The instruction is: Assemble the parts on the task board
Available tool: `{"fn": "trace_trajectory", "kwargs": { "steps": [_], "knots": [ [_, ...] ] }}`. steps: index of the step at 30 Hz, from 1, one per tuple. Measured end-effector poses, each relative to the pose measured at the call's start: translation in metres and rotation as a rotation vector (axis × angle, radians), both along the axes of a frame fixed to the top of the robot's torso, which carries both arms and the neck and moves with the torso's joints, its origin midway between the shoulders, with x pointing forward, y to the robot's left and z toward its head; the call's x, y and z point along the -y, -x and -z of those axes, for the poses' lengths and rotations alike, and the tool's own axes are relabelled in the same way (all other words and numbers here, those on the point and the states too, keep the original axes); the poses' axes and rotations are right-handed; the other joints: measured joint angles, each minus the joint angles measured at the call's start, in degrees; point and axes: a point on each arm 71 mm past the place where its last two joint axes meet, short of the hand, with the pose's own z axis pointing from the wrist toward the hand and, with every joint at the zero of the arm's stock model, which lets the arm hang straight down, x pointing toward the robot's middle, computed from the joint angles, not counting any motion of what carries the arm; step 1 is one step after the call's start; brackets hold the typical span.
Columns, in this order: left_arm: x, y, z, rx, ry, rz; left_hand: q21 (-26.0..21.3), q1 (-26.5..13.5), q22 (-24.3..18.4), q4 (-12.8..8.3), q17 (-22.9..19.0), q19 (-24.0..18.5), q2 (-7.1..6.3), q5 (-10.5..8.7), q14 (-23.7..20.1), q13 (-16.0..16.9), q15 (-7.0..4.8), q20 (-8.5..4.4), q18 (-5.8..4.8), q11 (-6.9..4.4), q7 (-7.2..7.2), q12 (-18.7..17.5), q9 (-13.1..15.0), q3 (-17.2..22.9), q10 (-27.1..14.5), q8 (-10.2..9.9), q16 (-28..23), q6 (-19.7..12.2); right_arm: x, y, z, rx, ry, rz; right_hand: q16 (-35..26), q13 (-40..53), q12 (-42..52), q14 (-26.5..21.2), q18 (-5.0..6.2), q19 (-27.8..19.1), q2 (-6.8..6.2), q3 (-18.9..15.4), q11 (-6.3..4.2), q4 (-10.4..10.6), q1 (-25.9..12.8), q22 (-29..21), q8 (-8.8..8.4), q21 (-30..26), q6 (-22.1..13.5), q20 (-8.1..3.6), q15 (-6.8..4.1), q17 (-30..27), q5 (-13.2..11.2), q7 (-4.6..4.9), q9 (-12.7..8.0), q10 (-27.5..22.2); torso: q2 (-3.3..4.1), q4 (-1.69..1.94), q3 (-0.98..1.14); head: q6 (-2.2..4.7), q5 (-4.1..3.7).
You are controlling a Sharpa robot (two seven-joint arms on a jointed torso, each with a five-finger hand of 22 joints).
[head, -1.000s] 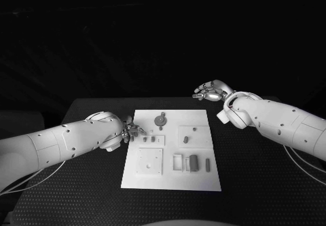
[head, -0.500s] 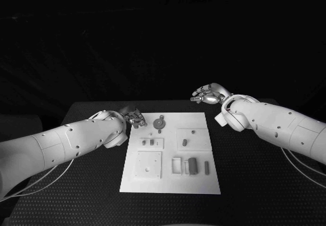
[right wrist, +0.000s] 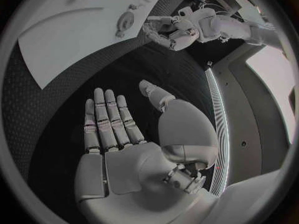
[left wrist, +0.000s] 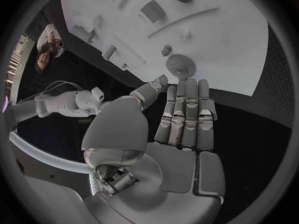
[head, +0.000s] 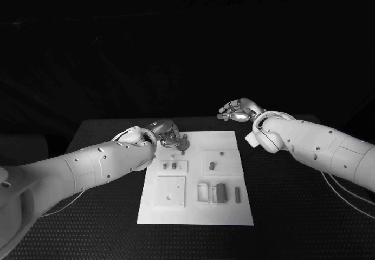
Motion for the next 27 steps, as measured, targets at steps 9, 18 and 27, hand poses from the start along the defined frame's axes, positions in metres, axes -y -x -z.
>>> {"fn": "trace_trajectory", "kwargs": {
  "steps": [9, 18, 27],
  "knots": [
    [0.011, 0.004, 0.006, 0.043, -0.087, 0.064, 2.48, -0.18, 2.76, 0.32, 5.18, 5.46, -1.22, -0.35, 4.20, -1.52, -2.31, -2.16, 0.00, 0.29, 0.38, -2.42, -1.43, -2.51, -0.30, -0.82, 3.83, -0.76, -0.002, 0.000, 0.000, 0.000, -0.001, -0.004, 0.00, 0.00, 0.00, 0.00, 0.00, -0.13, 0.00, 0.00, 0.00, 0.00, 0.00, 0.06, 0.00, 0.00, 0.00, -0.13, 0.00, -0.05, 0.00, 0.00, -0.05, 0.00, 0.08, 0.00, 0.01, -0.21, -0.32],
    [0.015, 0.006, 0.009, 0.038, -0.116, 0.088, 6.45, -0.48, 8.15, 0.72, 10.10, 9.53, -1.51, -0.35, 6.39, -2.24, -3.21, -3.37, 0.46, -0.34, 0.53, -3.03, -2.50, -3.67, 0.14, -1.09, 11.06, -1.08, -0.006, 0.000, 0.000, 0.000, -0.004, -0.010, 0.00, 0.00, 0.00, 0.00, 0.00, -0.20, 0.00, 0.00, 0.00, 0.00, 0.00, 0.11, 0.00, 0.00, 0.00, -0.20, 0.00, -0.05, 0.00, 0.00, -0.05, 0.00, 0.13, 0.08, 0.03, -0.61, -0.47],
    [0.019, 0.010, 0.015, 0.011, -0.136, 0.107, 8.25, -0.48, 10.44, 0.72, 11.19, 10.68, -1.51, 0.02, 7.25, -2.97, -3.36, -3.51, 0.52, -0.67, 0.73, -3.09, -3.30, -3.68, -0.01, -1.09, 13.99, -1.28, -0.006, 0.000, 0.000, 0.000, -0.004, -0.010, 0.00, 0.01, -0.22, 0.00, 0.00, -0.20, 0.00, 0.00, 0.00, 0.00, 0.00, 0.11, 0.00, 0.00, 0.00, -0.20, 0.00, -0.11, 0.00, 0.00, -0.10, 0.00, 0.04, 0.05, -0.04, -0.96, -0.48]
  ]
}}
